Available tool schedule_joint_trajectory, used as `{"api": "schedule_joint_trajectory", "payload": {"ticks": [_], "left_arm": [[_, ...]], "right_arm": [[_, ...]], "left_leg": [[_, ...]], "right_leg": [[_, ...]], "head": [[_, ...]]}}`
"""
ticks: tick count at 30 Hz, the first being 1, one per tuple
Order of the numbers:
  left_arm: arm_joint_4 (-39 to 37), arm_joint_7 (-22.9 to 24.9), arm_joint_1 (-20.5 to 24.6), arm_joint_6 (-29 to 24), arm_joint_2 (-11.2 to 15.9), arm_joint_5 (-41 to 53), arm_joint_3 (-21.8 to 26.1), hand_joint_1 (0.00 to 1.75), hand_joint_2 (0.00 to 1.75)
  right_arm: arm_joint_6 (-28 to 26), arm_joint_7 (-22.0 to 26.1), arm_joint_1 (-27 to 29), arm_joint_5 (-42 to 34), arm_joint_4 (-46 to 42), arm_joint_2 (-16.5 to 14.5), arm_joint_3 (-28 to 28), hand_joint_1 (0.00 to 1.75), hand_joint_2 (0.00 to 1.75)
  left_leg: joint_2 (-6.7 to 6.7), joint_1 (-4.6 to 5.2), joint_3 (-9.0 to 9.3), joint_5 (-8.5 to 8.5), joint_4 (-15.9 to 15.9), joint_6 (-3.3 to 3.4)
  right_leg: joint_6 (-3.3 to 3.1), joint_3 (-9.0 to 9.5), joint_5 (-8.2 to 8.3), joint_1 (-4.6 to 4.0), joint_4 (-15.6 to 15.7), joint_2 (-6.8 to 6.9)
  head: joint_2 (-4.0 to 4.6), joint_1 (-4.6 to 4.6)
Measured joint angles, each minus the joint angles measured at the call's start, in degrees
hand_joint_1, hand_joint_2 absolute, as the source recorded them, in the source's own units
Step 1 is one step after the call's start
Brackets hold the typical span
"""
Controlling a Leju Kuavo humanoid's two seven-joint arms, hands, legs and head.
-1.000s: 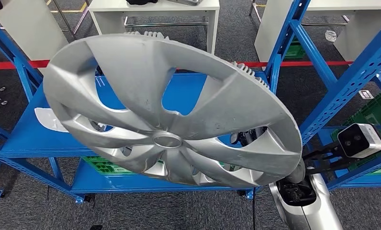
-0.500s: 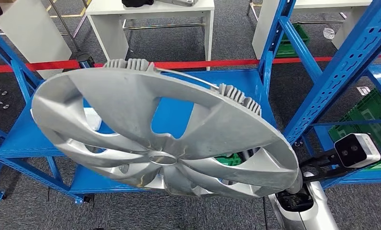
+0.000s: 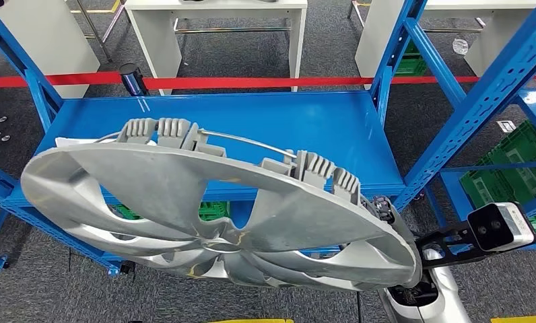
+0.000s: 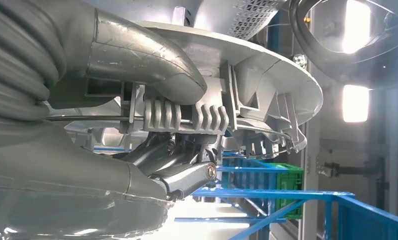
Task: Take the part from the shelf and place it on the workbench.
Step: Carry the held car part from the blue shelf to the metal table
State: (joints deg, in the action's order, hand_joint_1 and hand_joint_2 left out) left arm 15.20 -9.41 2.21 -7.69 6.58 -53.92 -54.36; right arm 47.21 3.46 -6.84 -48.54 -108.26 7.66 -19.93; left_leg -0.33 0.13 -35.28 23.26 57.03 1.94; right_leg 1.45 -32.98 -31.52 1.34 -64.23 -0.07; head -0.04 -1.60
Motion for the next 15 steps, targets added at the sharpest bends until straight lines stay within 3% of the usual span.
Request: {"api": "schedule_joint_trajectory", "payload": {"ticks": [2, 5, 6, 8, 10, 11, 12, 13, 15], "left_arm": [[0.03, 0.01, -0.01, 0.0, -0.02, 0.0, 0.0, 0.0, 1.75], [0.04, 0.01, -0.12, -0.01, -0.04, -0.13, 0.0, 0.0, 1.75], [0.05, 0.01, -0.18, -0.01, -0.03, -0.27, -0.01, 0.0, 1.75], [0.07, 0.01, -0.27, -0.02, 0.04, -0.57, -0.01, 0.0, 1.75], [0.08, 0.01, -0.29, -0.04, 0.08, -0.73, 0.0, 0.0, 1.75], [0.08, 0.01, -0.3, -0.04, 0.09, -0.75, 0.0, 0.0, 1.75], [0.08, 0.01, -0.29, -0.04, 0.09, -0.77, 0.0, 0.0, 1.75], [0.09, 0.01, -0.29, -0.04, 0.08, -0.79, 0.0, 0.0, 1.75], [0.14, 0.01, -0.22, -0.09, 0.07, -0.83, 0.0, 0.0, 1.75]], "right_arm": [[0.07, 0.0, 0.03, 0.01, -0.13, -0.04, -0.09, 1.75, 1.75], [0.27, 0.01, 0.06, 0.06, -0.28, -0.17, -0.21, 1.75, 1.75], [0.37, 0.01, 0.07, 0.07, -0.29, -0.25, -0.26, 1.75, 1.75], [0.51, 0.02, 0.1, 0.09, -0.29, -0.35, -0.35, 1.75, 1.75], [0.62, 0.01, 0.2, 0.12, -0.28, -0.39, -0.39, 1.75, 1.75], [0.68, 0.01, 0.31, 0.13, -0.28, -0.4, -0.39, 1.75, 1.75], [0.76, 0.01, 0.47, 0.14, -0.28, -0.4, -0.39, 1.75, 1.75], [0.84, 0.0, 0.64, 0.16, -0.28, -0.4, -0.39, 1.75, 1.75], [1.0, 0.0, 0.87, 0.25, -0.31, -0.4, -0.39, 1.75, 1.75]], "left_leg": [[0.05, 0.08, -0.77, -0.36, 0.73, -0.55], [0.14, 0.03, -1.26, -1.07, 1.04, -1.64], [0.2, -0.1, -1.55, -0.53, 1.42, -2.05], [0.33, -0.44, -2.78, 3.24, 4.8, -2.8], [0.35, -0.73, -4.65, 8.54, 11.82, -3.41], [0.35, -0.83, -5.2, 10.0, 14.95, -3.59], [0.35, -0.89, -5.04, 10.24, 16.67, -3.69], [0.35, -0.93, -3.85, 9.32, 16.3, -3.68], [0.43, -0.93, 1.44, 6.73, 9.97, -3.37]], "right_leg": [[-0.2, 3.35, 1.13, -0.17, 5.41, 0.04], [-1.26, 3.07, 1.86, -0.28, 6.01, -0.06], [-1.72, 2.78, 2.24, -0.17, 6.05, -0.04], [-2.62, 1.98, 3.17, 0.08, 6.18, 0.04], [-2.93, 0.89, 4.14, -0.02, 6.14, 0.08], [-2.9, 0.26, 4.65, -0.06, 6.12, 0.08], [-2.82, -0.37, 5.14, -0.09, 6.1, 0.07], [-2.72, -0.95, 5.62, -0.09, 6.09, 0.07], [-2.41, -1.9, 6.52, -0.1, 6.08, 0.03]], "head": [[0.0, -0.03], [0.0, 0.02], [0.0, -0.03], [0.0, -0.1], [0.0, -0.2], [0.0, -0.22], [0.0, -0.22], [0.0, -0.22], [0.0, -0.23]]}}
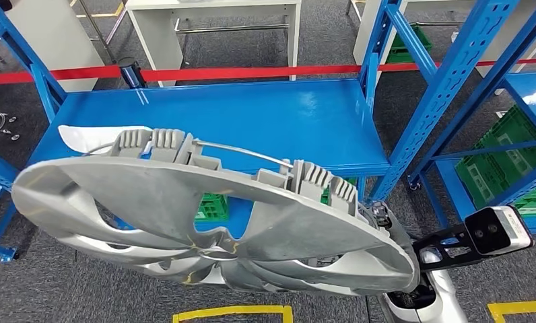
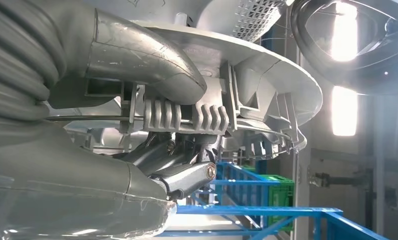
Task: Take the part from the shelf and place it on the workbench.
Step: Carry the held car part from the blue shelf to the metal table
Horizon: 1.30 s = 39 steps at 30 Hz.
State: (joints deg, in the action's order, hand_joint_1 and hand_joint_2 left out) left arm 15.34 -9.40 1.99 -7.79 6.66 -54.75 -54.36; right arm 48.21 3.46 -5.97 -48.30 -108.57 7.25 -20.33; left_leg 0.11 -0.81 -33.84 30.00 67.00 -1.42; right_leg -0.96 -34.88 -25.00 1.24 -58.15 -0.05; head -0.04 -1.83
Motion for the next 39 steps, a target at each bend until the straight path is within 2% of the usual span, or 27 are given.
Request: {"api": "schedule_joint_trajectory", "payload": {"ticks": [2, 4, 6, 7, 9, 11, 12, 13, 15, 17, 18, 19, 21, 22, 23, 25, 26, 27, 28, 29, 30, 31, 32, 34, 36, 37, 39], "left_arm": [[0.05, -0.02, 0.16, -0.1, 0.04, -0.02, 0.0, 0.0, 1.75], [0.08, -0.04, 0.27, -0.28, 0.06, -0.03, 0.0, 0.0, 1.75], [0.09, -0.04, 0.31, -0.53, 0.01, -0.15, 0.0, 0.0, 1.75], [0.1, -0.03, 0.39, -0.63, -0.03, -0.22, 0.01, 0.0, 1.75], [0.11, -0.02, 0.62, -0.77, -0.15, -0.33, 0.01, 0.0, 1.75], [0.11, -0.03, 0.71, -0.91, -0.26, -0.37, 0.01, 0.0, 1.75], [0.11, -0.03, 0.72, -0.95, -0.34, -0.37, 0.01, 0.0, 1.75], [0.11, -0.04, 0.73, -0.98, -0.42, -0.37, 0.01, 0.0, 1.75], [0.13, -0.04, 0.79, -0.98, -0.57, -0.37, 0.0, 0.0, 1.75], [0.16, -0.05, 0.86, -1.04, -0.69, -0.37, 0.01, 0.0, 1.75], [0.17, -0.08, 0.9, -1.08, -0.73, -0.38, 0.01, 0.0, 1.75], [0.18, -0.1, 0.93, -1.13, -0.77, -0.38, 0.01, 0.0, 1.75], [0.17, -0.13, 0.94, -1.22, -0.78, -0.39, 0.01, 0.0, 1.75], [0.16, -0.13, 0.93, -1.26, -0.8, -0.4, 0.0, 0.0, 1.75], [0.16, -0.13, 0.93, -1.29, -0.8, -0.4, 0.0, 0.0, 1.75], [0.16, -0.13, 0.96, -1.32, -0.79, -0.43, 0.0, 0.0, 1.75], [0.16, -0.14, 0.97, -1.32, -0.77, -0.44, 0.0, 0.0, 1.75], [0.16, -0.17, 0.98, -1.29, -0.75, -0.44, 0.0, 0.0, 1.75], [0.16, -0.22, 0.99, -1.27, -0.74, -0.44, 0.0, 0.0, 1.75], [0.17, -0.28, 1.0, -1.26, -0.71, -0.43, 0.0, 0.0, 1.75], [0.17, -0.36, 1.02, -1.24, -0.64, -0.42, 0.0, 0.0, 1.75], [0.19, -0.42, 1.09, -1.25, -0.5, -0.39, 0.0, 0.0, 1.75], [0.2, -0.49, 1.17, -1.27, -0.33, -0.37, 0.0, 0.0, 1.75], [0.22, -0.61, 1.27, -1.33, 0.04, -0.34, 0.01, 0.0, 1.75], [0.22, -0.68, 1.21, -1.39, 0.33, -0.33, 0.01, 0.0, 1.75], [0.23, -0.7, 1.21, -1.4, 0.43, -0.32, 0.01, 0.0, 1.75], [0.24, -0.76, 1.24, -1.45, 0.52, -0.28, 0.0, 0.0, 1.75]], "right_arm": [[0.15, -0.01, 0.06, 0.11, -0.1, -0.04, 0.01, 1.75, 1.75], [0.26, -0.02, 0.13, 0.22, -0.17, -0.19, 0.01, 1.75, 1.75], [0.33, -0.02, 0.27, 0.29, -0.16, -0.32, 0.01, 1.75, 1.75], [0.37, -0.02, 0.33, 0.33, -0.16, -0.34, 0.01, 1.75, 1.75], [0.48, -0.02, 0.41, 0.38, -0.15, -0.31, 0.03, 1.75, 1.75], [0.6, -0.02, 0.44, 0.4, -0.14, -0.28, 0.05, 1.75, 1.75], [0.63, -0.02, 0.45, 0.41, -0.14, -0.26, 0.06, 1.75, 1.75], [0.65, -0.03, 0.46, 0.43, -0.13, -0.25, 0.07, 1.75, 1.75], [0.69, -0.03, 0.44, 0.42, -0.13, -0.23, 0.07, 1.75, 1.75], [0.83, -0.02, 0.36, 0.4, -0.12, -0.24, 0.07, 1.75, 1.75], [0.94, -0.01, 0.32, 0.4, -0.11, -0.23, 0.08, 1.75, 1.75], [1.07, 0.02, 0.29, 0.38, -0.09, -0.21, 0.09, 1.75, 1.75], [1.26, 0.07, 0.26, 0.28, 0.02, -0.16, 0.09, 1.75, 1.75], [1.34, 0.1, 0.23, 0.22, 0.09, -0.15, 0.08, 1.75, 1.75], [1.43, 0.11, 0.19, 0.16, 0.16, -0.16, 0.07, 1.75, 1.75], [1.63, 0.14, 0.15, 0.07, 0.31, -0.17, 0.05, 1.75, 1.75], [1.69, 0.16, 0.15, 0.04, 0.39, -0.16, 0.04, 1.75, 1.75], [1.73, 0.19, 0.14, 0.02, 0.5, -0.16, 0.05, 1.75, 1.75], [1.72, 0.21, 0.15, 0.0, 0.59, -0.15, 0.05, 1.75, 1.75], [1.67, 0.26, 0.16, -0.01, 0.64, -0.15, 0.07, 1.75, 1.75], [1.61, 0.32, 0.18, 0.0, 0.67, -0.16, 0.08, 1.75, 1.75], [1.55, 0.45, 0.24, 0.01, 0.64, -0.19, 0.11, 1.75, 1.75], [1.5, 0.61, 0.31, 0.03, 0.59, -0.22, 0.18, 1.75, 1.75], [1.49, 0.98, 0.62, 0.14, 0.5, -0.3, 0.33, 1.75, 1.75], [1.51, 1.25, 1.16, 0.32, 0.47, -0.32, 0.56, 1.75, 1.75], [1.53, 1.33, 1.5, 0.44, 0.46, -0.31, 0.74, 1.75, 1.75], [1.56, 1.51, 2.19, 0.72, 0.46, -0.2, 1.21, 1.75, 1.75]], "left_leg": [[0.26, 0.28, 5.31, -0.33, -7.65, 0.63], [0.44, 0.8, 6.78, 0.09, -10.45, 1.36], [0.17, 0.96, 6.06, -1.07, -11.04, 2.34], [-0.01, 0.9, 5.64, -1.86, -11.39, 2.93], [-0.29, 0.84, 4.4, -3.48, -11.81, 3.77], [-0.39, 1.07, 2.53, -4.85, -11.71, 4.05], [-0.46, 1.17, 1.57, -5.49, -11.59, 4.07], [-0.52, 1.23, 0.58, -6.1, -11.38, 4.03], [-0.58, 1.27, -1.31, -7.11, -10.68, 3.79], [-0.56, 1.42, -2.87, -7.91, -9.76, 3.29], [-0.57, 1.46, -3.32, -8.33, -9.44, 2.98], [-0.59, 1.45, -3.61, -8.79, -9.3, 2.63], [-0.49, 1.24, -4.0, -9.37, -9.22, 1.94], [-0.38, 1.1, -4.41, -8.44, -8.61, 1.54], [-0.25, 0.94, -5.02, -6.4, -7.05, 1.12], [-0.13, 0.51, -6.54, -0.42, -0.95, 0.3], [-0.12, 0.33, -7.14, 1.72, 2.71, 0.0], [-0.11, 0.21, -7.24, 2.47, 5.49, -0.18], [-0.11, 0.13, -6.73, 2.03, 6.87, -0.26], [-0.1, 0.09, -5.1, 0.64, 6.13, -0.2], [-0.07, 0.09, -2.68, -0.82, 3.68, -0.03], [-0.01, 0.16, 0.62, -1.19, -0.58, 0.31], [0.08, 0.29, 3.86, -0.94, -5.15, 0.68], [0.23, 0.77, 7.2, 0.33, -10.67, 1.5], [0.15, 1.02, 6.81, -0.61, -11.52, 2.4], [0.02, 1.01, 6.48, -1.42, -12.03, 2.9], [-0.27, 0.79, 5.34, -3.43, -12.82, 3.73]], "right_leg": [[0.61, -0.52, 0.85, -0.07, 0.06, 0.0], [1.44, -0.73, 1.69, 0.03, 0.25, 0.06], [2.07, -1.13, 2.07, 0.08, 0.23, 0.03], [2.01, -1.73, 1.14, 0.03, -0.62, 0.02], [1.27, -3.83, -3.27, -0.02, -5.54, 0.03], [0.96, -5.55, -7.39, -0.04, -12.81, 0.03], [1.26, -5.53, -7.86, -0.04, -15.18, 0.03], [1.75, -4.71, -7.26, -0.04, -15.85, 0.04], [2.54, -0.22, -4.9, -0.04, -11.18, 0.06], [2.24, 5.48, -5.06, -0.27, -3.12, 0.07], [1.86, 6.99, -5.7, -0.42, -0.43, 0.04], [1.48, 7.51, -6.22, -0.63, 0.85, 0.01], [0.71, 6.64, -5.57, -0.55, 1.0, 0.05], [0.21, 6.21, -4.97, -0.42, 1.01, 0.11], [-0.2, 5.63, -4.29, -0.24, 1.08, 0.18], [-0.64, 4.34, -2.91, -0.2, 1.04, 0.23], [-0.65, 3.59, -2.24, -0.24, 1.0, 0.23], [-0.59, 2.8, -1.55, -0.27, 0.95, 0.22], [-0.5, 1.97, -0.92, -0.29, 0.89, 0.21], [-0.38, 1.13, -0.28, -0.3, 0.84, 0.18], [-0.23, 0.41, 0.3, -0.33, 0.8, 0.15], [-0.05, -0.17, 0.85, -0.38, 0.77, 0.12], [0.2, -0.62, 1.41, -0.44, 0.76, 0.13], [0.89, -0.97, 2.5, -0.38, 0.95, 0.24], [1.62, -1.2, 3.46, -0.23, 1.3, 0.29], [1.74, -1.61, 3.1, -0.23, 1.07, 0.25], [1.21, -3.2, -0.66, -0.33, -2.23, 0.17]], "head": [[0.0, 0.04], [0.0, 0.06], [0.0, 0.04], [0.0, 0.13], [0.0, 0.31], [0.0, 0.42], [0.0, 0.42], [0.0, 0.42], [0.0, 0.42], [0.0, 0.37], [0.0, 0.37], [0.0, 0.37], [0.0, 0.44], [0.0, 0.38], [0.0, 0.3], [0.0, 0.14], [0.0, 0.12], [0.0, 0.13], [0.0, 0.11], [0.0, 0.12], [0.0, 0.11], [0.0, 0.11], [0.0, 0.15], [0.0, 0.18], [0.0, 0.17], [0.0, 0.14], [0.0, 0.34]]}}
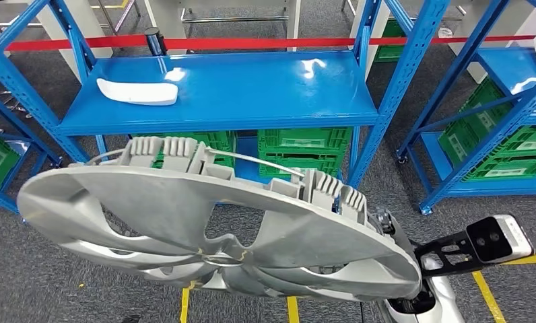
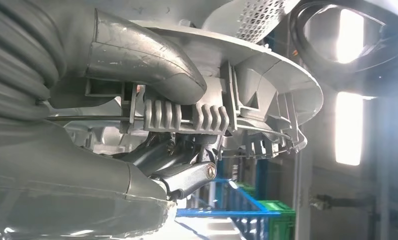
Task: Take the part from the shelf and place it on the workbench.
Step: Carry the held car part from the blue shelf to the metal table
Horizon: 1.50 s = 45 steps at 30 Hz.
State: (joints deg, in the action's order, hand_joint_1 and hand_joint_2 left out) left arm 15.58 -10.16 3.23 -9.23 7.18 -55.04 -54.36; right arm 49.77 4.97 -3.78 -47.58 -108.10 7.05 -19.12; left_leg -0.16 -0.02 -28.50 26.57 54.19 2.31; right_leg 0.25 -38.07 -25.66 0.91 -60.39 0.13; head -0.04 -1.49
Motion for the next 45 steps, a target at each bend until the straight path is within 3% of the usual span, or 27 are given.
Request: {"api": "schedule_joint_trajectory", "payload": {"ticks": [2, 3, 5, 7, 9, 10, 12, 14, 17, 18, 19, 20, 22, 24, 26, 28, 29, 32, 33, 34, 35, 36, 38, 40, 41, 43, 45], "left_arm": [[0.01, -0.08, -0.01, -0.04, 0.06, 0.04, 0.01, 0.0, 1.75], [0.01, -0.1, -0.06, -0.05, 0.09, 0.07, 0.01, 0.0, 1.75], [0.01, -0.15, -0.16, -0.05, 0.11, 0.1, 0.02, 0.0, 1.75], [0.01, -0.27, -0.33, -0.05, 0.17, 0.11, 0.02, 0.0, 1.75], [0.08, -0.46, -0.53, -0.05, 0.31, 0.11, 0.01, 0.0, 1.75], [0.15, -0.54, -0.65, -0.05, 0.41, 0.11, 0.01, 0.0, 1.75], [0.26, -0.63, -1.02, -0.03, 0.62, 0.11, 0.01, 0.0, 1.75], [0.37, -0.63, -1.43, -0.01, 0.8, 0.14, 0.0, 0.0, 1.75], [0.61, -0.6, -1.67, 0.07, 0.98, 0.29, 0.0, 0.0, 1.75], [0.74, -0.52, -1.68, 0.13, 1.05, 0.34, -0.01, 0.0, 1.75], [0.87, -0.44, -1.68, 0.19, 1.1, 0.38, -0.02, 0.0, 1.75], [1.01, -0.34, -1.69, 0.25, 1.16, 0.39, -0.03, 0.0, 1.75], [1.25, -0.2, -1.66, 0.37, 1.33, 0.41, -0.04, 0.0, 1.75], [1.46, -0.11, -1.55, 0.56, 1.6, 0.42, -0.05, 0.0, 1.75], [1.56, -0.05, -1.5, 0.73, 1.76, 0.39, -0.08, 0.0, 1.75], [1.58, 0.01, -1.58, 0.87, 1.77, 0.32, -0.14, 0.0, 1.75], [1.59, 0.04, -1.58, 0.96, 1.71, 0.3, -0.21, 0.0, 1.75], [1.62, 0.11, -1.48, 1.17, 1.35, 0.32, -0.55, 0.0, 1.75], [1.62, 0.13, -1.47, 1.22, 1.2, 0.34, -0.68, 0.0, 1.75], [1.62, 0.14, -1.46, 1.27, 1.04, 0.36, -0.81, 0.0, 1.75], [1.62, 0.14, -1.46, 1.31, 0.86, 0.37, -0.93, 0.0, 1.75], [1.62, 0.15, -1.46, 1.33, 0.69, 0.38, -1.03, 0.0, 1.75], [1.62, 0.15, -1.44, 1.34, 0.35, 0.38, -1.15, 0.0, 1.75], [1.61, 0.15, -1.41, 1.33, 0.09, 0.37, -1.24, 0.0, 1.75], [1.58, 0.14, -1.42, 1.3, 0.0, 0.37, -1.28, 0.0, 1.75], [1.41, 0.08, -1.51, 1.18, -0.08, 0.37, -1.37, 0.0, 1.75], [1.22, -0.04, -1.62, 1.02, -0.12, 0.34, -1.44, 0.0, 1.75]], "right_arm": [[0.03, 0.38, 0.86, 0.22, 0.0, 0.14, 0.55, 1.75, 1.75], [0.04, 0.61, 1.36, 0.29, 0.0, 0.24, 0.82, 1.75, 1.75], [0.08, 0.92, 2.31, 0.43, -0.03, 0.38, 1.29, 1.75, 1.75], [0.1, 0.99, 2.99, 0.66, -0.2, 0.45, 1.71, 1.75, 1.75], [0.1, 1.0, 3.49, 0.9, -0.67, 0.46, 1.97, 1.75, 1.75], [0.08, 1.02, 3.78, 0.95, -0.93, 0.45, 2.09, 1.75, 1.75], [0.0, 1.11, 4.51, 0.96, -1.3, 0.43, 2.32, 1.75, 1.75], [-0.11, 1.22, 5.09, 0.94, -1.46, 0.38, 2.46, 1.75, 1.75], [-0.19, 1.6, 5.75, 0.92, -1.57, 0.33, 2.73, 1.75, 1.75], [-0.2, 1.75, 5.98, 0.97, -1.57, 0.31, 2.92, 1.75, 1.75], [-0.21, 1.9, 6.18, 1.06, -1.57, 0.28, 3.13, 1.75, 1.75], [-0.25, 1.99, 6.38, 1.17, -1.57, 0.26, 3.36, 1.75, 1.75], [-0.55, 2.07, 6.67, 1.27, -1.63, 0.22, 3.72, 1.75, 1.75], [-1.19, 1.82, 6.82, 1.19, -2.03, 0.08, 3.96, 1.75, 1.75], [-1.74, 1.34, 6.91, 1.13, -2.51, -0.15, 4.07, 1.75, 1.75], [-2.09, 0.84, 7.22, 1.09, -2.89, -0.34, 4.18, 1.75, 1.75], [-2.25, 0.62, 7.42, 1.1, -3.07, -0.4, 4.24, 1.75, 1.75], [-2.57, 0.29, 7.77, 1.23, -3.38, -0.38, 4.59, 1.75, 1.75], [-2.68, 0.24, 7.86, 1.27, -3.42, -0.35, 4.71, 1.75, 1.75], [-2.8, 0.18, 7.95, 1.3, -3.45, -0.33, 4.79, 1.75, 1.75], [-2.95, 0.1, 8.02, 1.32, -3.46, -0.32, 4.85, 1.75, 1.75], [-3.1, 0.01, 8.06, 1.33, -3.46, -0.3, 4.9, 1.75, 1.75], [-3.35, -0.22, 8.05, 1.38, -3.58, -0.27, 4.95, 1.75, 1.75], [-3.43, -0.42, 8.06, 1.4, -3.91, -0.25, 4.94, 1.75, 1.75], [-3.44, -0.48, 8.09, 1.41, -4.07, -0.23, 4.93, 1.75, 1.75], [-3.43, -0.46, 8.24, 1.39, -4.21, -0.18, 4.9, 1.75, 1.75], [-3.37, -0.4, 8.36, 1.43, -4.26, -0.13, 4.88, 1.75, 1.75]], "left_leg": [[-0.12, 0.13, -1.94, -1.66, 0.04, 0.33], [-0.14, 0.16, -2.98, -2.4, 0.16, 0.34], [-0.17, 0.15, -5.08, -3.72, 0.58, 0.16], [-0.19, 0.08, -7.23, -4.79, 1.47, -0.28], [-0.19, 0.17, -9.0, -5.64, 2.7, -0.91], [-0.17, 0.2, -9.49, -6.06, 3.08, -1.24], [-0.11, 0.04, -9.89, -6.9, 3.23, -1.93], [-0.06, -0.29, -10.53, -4.84, 4.53, -2.65], [-0.03, -0.62, -12.5, 3.88, 13.45, -3.57], [-0.04, -0.7, -12.85, 5.48, 16.91, -3.74], [-0.04, -0.75, -12.73, 5.81, 19.33, -3.81], [-0.03, -0.78, -11.65, 4.8, 19.85, -3.76], [0.08, -0.74, -6.48, 2.2, 14.8, -3.3], [0.28, -0.43, 0.03, 2.65, 6.07, -2.59], [0.36, 0.12, 2.42, 3.88, 1.63, -1.9], [0.16, 0.38, 1.73, 2.81, 0.9, -1.07], [0.01, 0.35, 1.24, 2.0, 0.61, -0.52], [-0.28, 0.26, -1.24, -0.62, 0.24, 0.52], [-0.33, 0.32, -2.25, -1.44, 0.31, 0.54], [-0.38, 0.36, -3.26, -2.25, 0.39, 0.52], [-0.43, 0.37, -4.34, -3.03, 0.52, 0.44], [-0.46, 0.34, -5.44, -3.73, 0.75, 0.3], [-0.46, 0.36, -7.51, -4.79, 1.66, -0.13], [-0.45, 0.46, -9.04, -5.68, 2.7, -0.73], [-0.44, 0.48, -9.49, -6.19, 2.97, -1.06], [-0.36, 0.26, -10.01, -6.86, 3.11, -1.74], [-0.18, -0.06, -10.8, -3.8, 5.26, -2.52]], "right_leg": [[-0.44, -1.92, -5.23, -0.02, -7.29, -0.05], [-0.2, -2.37, -6.48, 0.03, -10.7, -0.05], [1.0, -0.89, -5.59, 0.17, -12.79, -0.04], [1.88, 4.47, -3.88, 0.36, -6.96, -0.02], [1.49, 9.97, -4.86, 0.25, 1.0, -0.1], [1.04, 11.19, -5.66, 0.09, 3.14, -0.14], [0.07, 10.76, -5.57, -0.01, 3.68, -0.11], [-0.9, 9.86, -4.47, 0.16, 3.65, 0.01], [-1.58, 7.8, -2.4, 0.2, 3.62, 0.1], [-1.57, 7.03, -1.68, 0.16, 3.57, 0.1], [-1.51, 6.28, -1.0, 0.12, 3.52, 0.1], [-1.41, 5.45, -0.31, 0.07, 3.46, 0.08], [-1.13, 3.95, 0.94, -0.02, 3.38, 0.02], [-0.61, 3.05, 2.06, -0.13, 3.38, 0.03], [0.15, 2.78, 3.07, -0.01, 3.57, 0.16], [0.78, 2.46, 3.64, 0.15, 3.62, 0.19], [0.73, 1.94, 2.69, 0.15, 2.81, 0.15], [-0.39, -0.74, -4.93, 0.09, -5.81, 0.07], [-0.36, -1.37, -6.8, 0.11, -9.53, 0.07], [0.03, -1.46, -7.4, 0.12, -12.28, 0.06], [0.68, -0.73, -6.8, 0.14, -13.33, 0.06], [1.37, 0.92, -5.5, 0.18, -12.35, 0.07], [2.04, 6.66, -3.98, 0.26, -5.11, 0.08], [1.45, 11.23, -5.19, 0.13, 2.35, -0.02], [1.0, 11.98, -5.86, -0.05, 4.11, -0.08], [0.11, 11.13, -5.43, -0.05, 4.25, -0.02], [-0.77, 10.13, -4.25, 0.19, 4.17, 0.13]], "head": [[0.0, 0.2], [0.0, 0.23], [0.0, 0.28], [0.0, 0.29], [0.0, 0.26], [0.0, 0.27], [0.0, 0.26], [0.0, 0.2], [0.0, 0.04], [0.0, 0.03], [0.0, 0.03], [0.0, 0.03], [0.0, 0.02], [0.0, 0.06], [0.0, 0.07], [0.0, 0.04], [0.0, 0.11], [0.0, 0.41], [0.0, 0.44], [0.0, 0.45], [0.0, 0.46], [0.0, 0.48], [0.0, 0.5], [0.0, 0.44], [0.0, 0.42], [0.0, 0.41], [0.0, 0.29]]}}
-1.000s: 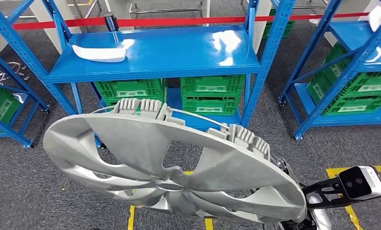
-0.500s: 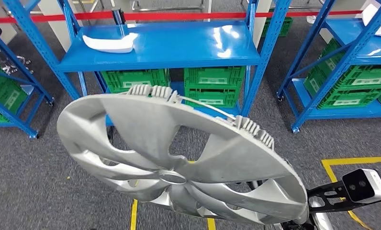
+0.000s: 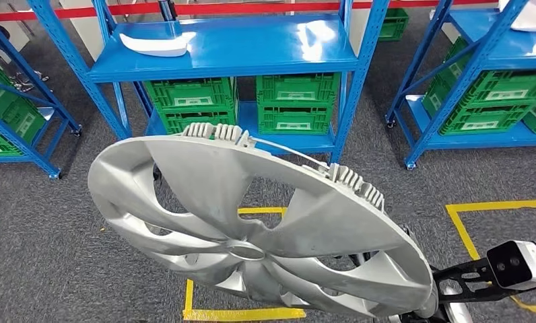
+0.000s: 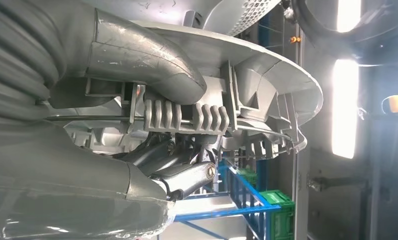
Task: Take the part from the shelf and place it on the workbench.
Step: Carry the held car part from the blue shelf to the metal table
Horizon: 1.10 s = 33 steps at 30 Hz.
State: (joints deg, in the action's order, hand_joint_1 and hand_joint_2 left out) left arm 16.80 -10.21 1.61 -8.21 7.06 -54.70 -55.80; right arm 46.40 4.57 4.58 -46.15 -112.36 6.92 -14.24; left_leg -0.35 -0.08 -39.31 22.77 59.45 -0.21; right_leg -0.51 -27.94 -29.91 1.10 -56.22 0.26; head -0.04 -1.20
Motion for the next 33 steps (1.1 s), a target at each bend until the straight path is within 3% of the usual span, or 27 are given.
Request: {"api": "schedule_joint_trajectory", "payload": {"ticks": [2, 3, 4, 5, 6, 8, 10, 12, 14, 15, 17, 19, 20, 21, 23, 25, 26, 29, 30, 33], "left_arm": [[-0.1, -0.17, 0.03, -0.15, -0.05, -0.05, -0.03, 0.0, 1.75], [-0.14, -0.26, 0.06, -0.21, -0.06, -0.09, -0.02, 0.0, 1.75], [-0.16, -0.34, 0.1, -0.25, -0.08, -0.17, -0.02, 0.0, 1.75], [-0.17, -0.4, 0.13, -0.29, -0.13, -0.27, -0.01, 0.0, 1.75], [-0.18, -0.47, 0.16, -0.32, -0.16, -0.38, 0.01, 0.0, 1.75], [-0.18, -0.57, 0.36, -0.37, -0.22, -0.54, 0.05, 0.0, 1.75], [-0.17, -0.67, 0.64, -0.41, -0.22, -0.6, 0.09, 0.0, 1.75], [-0.17, -0.74, 0.78, -0.47, -0.25, -0.64, 0.11, 0.0, 1.75], [-0.18, -0.74, 0.83, -0.52, -0.3, -0.77, 0.12, 0.0, 1.75], [-0.19, -0.74, 0.92, -0.54, -0.33, -0.85, 0.14, 0.0, 1.75], [-0.19, -0.74, 1.13, -0.59, -0.42, -0.97, 0.17, 0.0, 1.75], [-0.19, -0.73, 1.19, -0.68, -0.46, -0.99, 0.2, 0.0, 1.75], [-0.19, -0.73, 1.19, -0.71, -0.5, -0.99, 0.2, 0.0, 1.75], [-0.19, -0.72, 1.19, -0.73, -0.53, -0.98, 0.21, 0.0, 1.75], [-0.19, -0.72, 1.21, -0.79, -0.6, -0.9, 0.23, 0.0, 1.75], [-0.18, -0.7, 1.28, -0.87, -0.63, -0.65, 0.25, 0.0, 1.75], [-0.18, -0.68, 1.31, -0.92, -0.63, -0.46, 0.27, 0.0, 1.75], [-0.18, -0.66, 1.14, -1.28, -0.64, 0.07, 0.28, 0.0, 1.75], [-0.18, -0.69, 0.99, -1.42, -0.66, 0.19, 0.27, 0.0, 1.75], [-0.18, -0.75, 0.56, -1.65, -0.68, 0.48, 0.22, 0.0, 1.75]], "right_arm": [[0.05, 0.06, 0.03, 0.1, -0.01, 0.03, -0.01, 1.75, 1.75], [0.07, 0.08, 0.03, 0.15, -0.02, 0.03, -0.01, 1.75, 1.75], [0.08, 0.08, 0.02, 0.22, -0.02, 0.03, -0.01, 1.75, 1.75], [0.09, 0.08, -0.01, 0.31, -0.03, 0.03, -0.01, 1.75, 1.75], [0.09, 0.07, -0.03, 0.39, -0.03, 0.02, -0.01, 1.75, 1.75], [0.09, 0.03, -0.12, 0.55, -0.17, 0.02, -0.01, 1.75, 1.75], [0.08, -0.01, -0.36, 0.66, -0.54, 0.04, -0.01, 1.75, 1.75], [0.06, -0.01, -0.63, 0.68, -0.84, 0.04, -0.02, 1.75, 1.75], [0.04, 0.01, -0.71, 0.65, -1.01, 0.04, -0.02, 1.75, 1.75], [0.03, 0.01, -0.73, 0.66, -1.08, 0.05, -0.01, 1.75, 1.75], [0.02, 0.0, -0.8, 0.71, -1.11, 0.08, 0.02, 1.75, 1.75], [0.01, 0.0, -0.84, 0.75, -1.1, 0.08, 0.04, 1.75, 1.75], [0.01, 0.0, -0.85, 0.78, -1.1, 0.08, 0.08, 1.75, 1.75], [0.01, 0.0, -0.88, 0.8, -1.1, 0.08, 0.12, 1.75, 1.75], [0.01, 0.0, -1.04, 0.84, -1.1, 0.07, 0.19, 1.75, 1.75], [0.03, 0.01, -1.25, 0.91, -1.11, 0.01, 0.23, 1.75, 1.75], [0.04, 0.04, -1.27, 0.99, -1.12, -0.03, 0.28, 1.75, 1.75], [0.17, 0.57, -0.34, 1.76, -1.55, -0.15, 0.7, 1.75, 1.75], [0.29, 0.87, 0.29, 2.19, -1.88, -0.21, 0.91, 1.75, 1.75], [0.78, 1.6, 2.08, 3.15, -2.87, -0.33, 1.42, 1.75, 1.75]], "left_leg": [[0.09, -0.3, -1.32, 6.12, 6.26, -0.68], [0.1, -0.41, -1.89, 8.34, 9.98, -0.88], [0.1, -0.5, -2.02, 9.29, 12.92, -0.98], [0.11, -0.55, -1.42, 8.97, 14.27, -0.99], [0.11, -0.57, 0.1, 7.78, 13.67, -0.89], [0.29, -0.48, 5.88, 5.85, 6.78, -0.33], [0.52, -0.12, 11.2, 6.54, -1.24, 0.36], [0.61, 0.42, 12.42, 7.04, -3.99, 0.91], [0.42, 0.48, 11.72, 5.72, -4.47, 1.81], [0.26, 0.38, 11.21, 4.98, -4.77, 2.36], [0.05, 0.36, 9.69, 3.48, -4.96, 3.11], [0.02, 0.55, 7.83, 2.16, -4.83, 3.29], [-0.01, 0.63, 6.91, 1.51, -4.73, 3.3], [-0.03, 0.67, 5.96, 0.91, -4.56, 3.24], [-0.02, 0.66, 4.15, -0.06, -3.88, 2.98], [0.01, 0.77, 2.64, -0.87, -2.98, 2.49], [0.01, 0.78, 2.14, -1.32, -2.71, 2.2], [0.17, 0.6, 1.32, -2.04, -2.47, 1.21], [0.26, 0.46, 0.96, -0.81, -1.61, 0.79], [0.37, -0.07, -0.82, 6.47, 5.57, -0.3]], "right_leg": [[-0.41, -1.19, 1.3, -0.01, -0.04, 0.07], [-0.46, -1.85, 1.94, -0.06, -0.09, 0.08], [-0.44, -2.58, 2.6, -0.13, -0.17, 0.08], [-0.39, -3.37, 3.2, -0.17, -0.29, 0.07], [-0.31, -4.2, 3.78, -0.22, -0.41, 0.05], [-0.04, -5.62, 4.88, -0.3, -0.57, -0.01], [0.54, -6.46, 5.94, -0.36, -0.53, 0.02], [1.35, -6.85, 6.97, -0.17, -0.28, 0.11], [1.84, -7.47, 7.05, -0.11, -0.53, 0.09], [1.7, -8.16, 5.83, -0.18, -1.75, 0.05], [0.95, -10.25, 1.0, -0.23, -7.52, -0.04], [0.86, -11.79, -2.79, -0.17, -14.79, -0.06], [1.3, -11.61, -3.01, -0.15, -16.77, -0.05], [1.89, -10.54, -2.22, -0.13, -16.85, -0.05], [2.74, -5.64, 0.16, -0.11, -11.09, -0.04], [2.39, -0.39, 0.03, -0.32, -2.83, -0.07], [2.04, 0.88, -0.53, -0.46, -0.35, -0.1], [1.0, 0.51, -0.2, -0.46, 0.86, -0.05], [0.52, 0.2, 0.27, -0.33, 0.86, 0.04], [-0.27, -0.91, 1.57, -0.15, 0.8, 0.25]], "head": [[0.0, -0.14], [0.0, -0.17], [0.0, -0.17], [0.0, -0.17], [0.0, -0.19], [0.0, -0.19], [0.0, -0.12], [0.0, -0.07], [0.0, -0.07], [0.0, 0.01], [0.0, 0.18], [0.0, 0.24], [0.0, 0.23], [0.0, 0.24], [0.0, 0.24], [0.0, 0.19], [0.0, 0.2], [0.0, 0.21], [0.0, 0.14], [0.0, -0.02]]}}
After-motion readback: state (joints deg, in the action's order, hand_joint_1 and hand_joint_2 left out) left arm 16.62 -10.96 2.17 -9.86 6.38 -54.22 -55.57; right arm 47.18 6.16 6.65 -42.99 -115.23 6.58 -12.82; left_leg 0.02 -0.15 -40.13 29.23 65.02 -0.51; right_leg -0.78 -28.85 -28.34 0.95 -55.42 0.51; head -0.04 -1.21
